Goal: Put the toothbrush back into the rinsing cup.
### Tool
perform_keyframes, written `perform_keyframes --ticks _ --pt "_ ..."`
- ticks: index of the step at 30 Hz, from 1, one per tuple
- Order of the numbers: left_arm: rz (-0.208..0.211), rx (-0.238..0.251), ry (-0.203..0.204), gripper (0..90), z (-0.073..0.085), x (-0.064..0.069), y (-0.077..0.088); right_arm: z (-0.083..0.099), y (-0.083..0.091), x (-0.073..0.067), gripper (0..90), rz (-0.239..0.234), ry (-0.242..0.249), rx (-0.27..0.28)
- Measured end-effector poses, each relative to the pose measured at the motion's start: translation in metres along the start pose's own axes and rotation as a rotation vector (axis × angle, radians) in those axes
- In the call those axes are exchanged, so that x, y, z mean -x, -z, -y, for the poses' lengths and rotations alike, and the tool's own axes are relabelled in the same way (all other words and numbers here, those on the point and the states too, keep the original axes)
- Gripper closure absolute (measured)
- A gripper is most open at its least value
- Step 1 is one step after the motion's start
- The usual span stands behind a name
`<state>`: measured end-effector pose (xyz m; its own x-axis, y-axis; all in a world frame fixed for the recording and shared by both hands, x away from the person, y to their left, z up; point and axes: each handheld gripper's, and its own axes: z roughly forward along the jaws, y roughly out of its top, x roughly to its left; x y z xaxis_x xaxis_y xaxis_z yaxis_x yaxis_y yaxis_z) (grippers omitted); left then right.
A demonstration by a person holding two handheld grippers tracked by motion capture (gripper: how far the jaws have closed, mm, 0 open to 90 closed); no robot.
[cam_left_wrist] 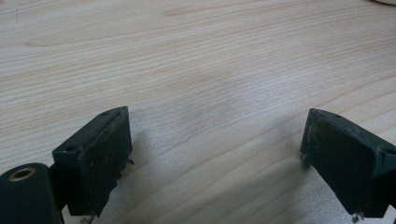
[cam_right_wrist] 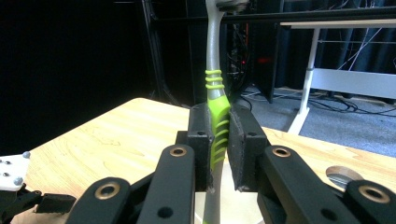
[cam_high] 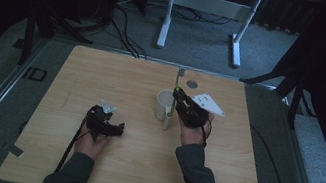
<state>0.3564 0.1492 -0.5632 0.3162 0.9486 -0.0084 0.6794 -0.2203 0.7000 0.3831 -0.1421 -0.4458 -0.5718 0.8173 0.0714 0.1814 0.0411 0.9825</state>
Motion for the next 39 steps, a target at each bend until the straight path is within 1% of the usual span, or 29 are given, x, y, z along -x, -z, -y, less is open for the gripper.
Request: perform_keyframes --ticks 17,26,39 --pt "0.000 0.001 0.000 9.1 0.000 0.000 0.000 0.007 -0.001 0.001 79.9 0.003 -0.002 -0.003" --pt "0.000 0.001 0.002 9.1 0.000 0.000 0.000 0.012 -0.002 -0.001 79.7 -0.003 0.008 -0.022" --pt "0.001 0.001 0.002 9.1 0.000 0.000 0.000 0.015 0.000 0.000 79.7 -0.010 0.015 -0.050"
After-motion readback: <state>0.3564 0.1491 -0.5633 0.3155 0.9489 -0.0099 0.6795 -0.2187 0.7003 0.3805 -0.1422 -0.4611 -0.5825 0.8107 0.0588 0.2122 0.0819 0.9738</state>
